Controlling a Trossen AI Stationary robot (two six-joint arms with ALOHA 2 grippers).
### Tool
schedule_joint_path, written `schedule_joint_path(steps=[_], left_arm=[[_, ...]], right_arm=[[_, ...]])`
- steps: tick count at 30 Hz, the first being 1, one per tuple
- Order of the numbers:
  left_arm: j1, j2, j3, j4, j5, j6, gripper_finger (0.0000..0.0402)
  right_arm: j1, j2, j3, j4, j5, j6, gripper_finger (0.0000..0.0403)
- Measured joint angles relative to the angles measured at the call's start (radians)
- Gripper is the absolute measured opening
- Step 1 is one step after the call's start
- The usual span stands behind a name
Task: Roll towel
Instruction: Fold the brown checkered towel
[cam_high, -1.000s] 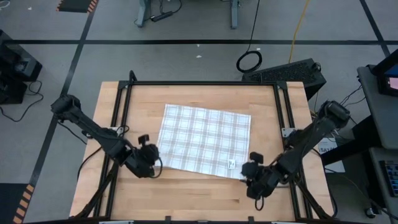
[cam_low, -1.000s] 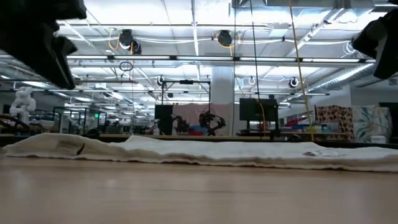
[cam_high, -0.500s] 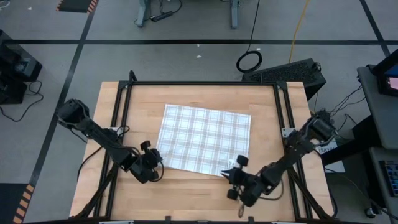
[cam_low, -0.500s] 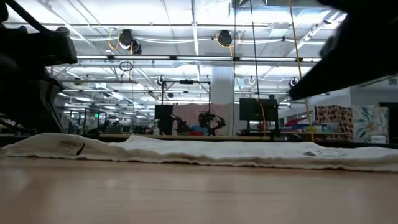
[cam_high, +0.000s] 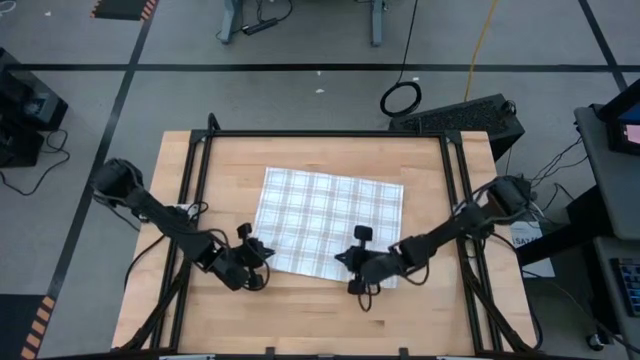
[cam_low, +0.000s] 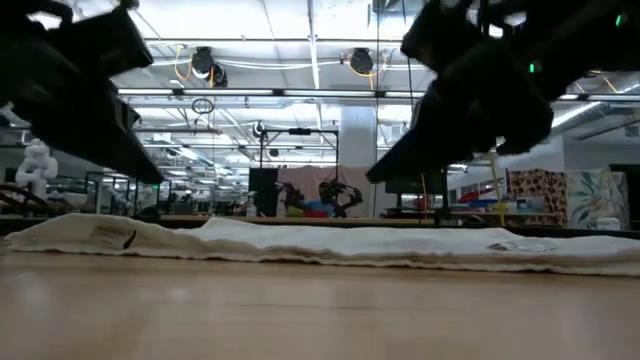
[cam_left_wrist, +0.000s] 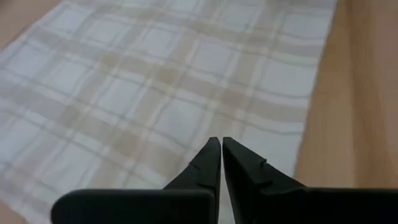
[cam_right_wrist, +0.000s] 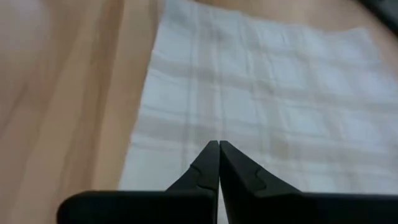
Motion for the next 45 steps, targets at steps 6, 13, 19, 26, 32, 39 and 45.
schedule_joint_path(steps=[6,13,19,26,32,39,45], left_arm=[[0.002,0.104,-0.016,0.085,0.026,-0.009,0.0024],[-0.011,0.206,-0.042,0.117,0.084,-0.109,0.0024],[-0.031,0.115,-0.040,0.072,0.137,-0.055,0.0024],[0.000,-0.040,-0.033,0.137,-0.013,0.160,0.0024],[0.129,-0.024,-0.049,0.237,0.049,0.315,0.0024],[0.219,0.037,-0.129,0.237,0.096,0.224,0.0024],[0.237,0.032,-0.152,0.252,0.058,0.211,0.0024]], right_arm=[[-0.017,0.053,-0.194,0.439,-0.068,0.087,0.0003],[0.025,0.172,-0.248,0.528,-0.065,0.165,0.0004],[0.045,0.250,-0.240,0.586,-0.025,0.265,0.0004],[0.062,0.196,-0.247,0.661,-0.058,0.181,0.0004],[0.049,0.097,-0.246,0.675,-0.045,0.151,0.0004],[0.013,0.063,-0.246,0.668,-0.040,0.039,0.0004],[-0.061,0.090,-0.245,0.669,-0.041,0.029,0.0004]])
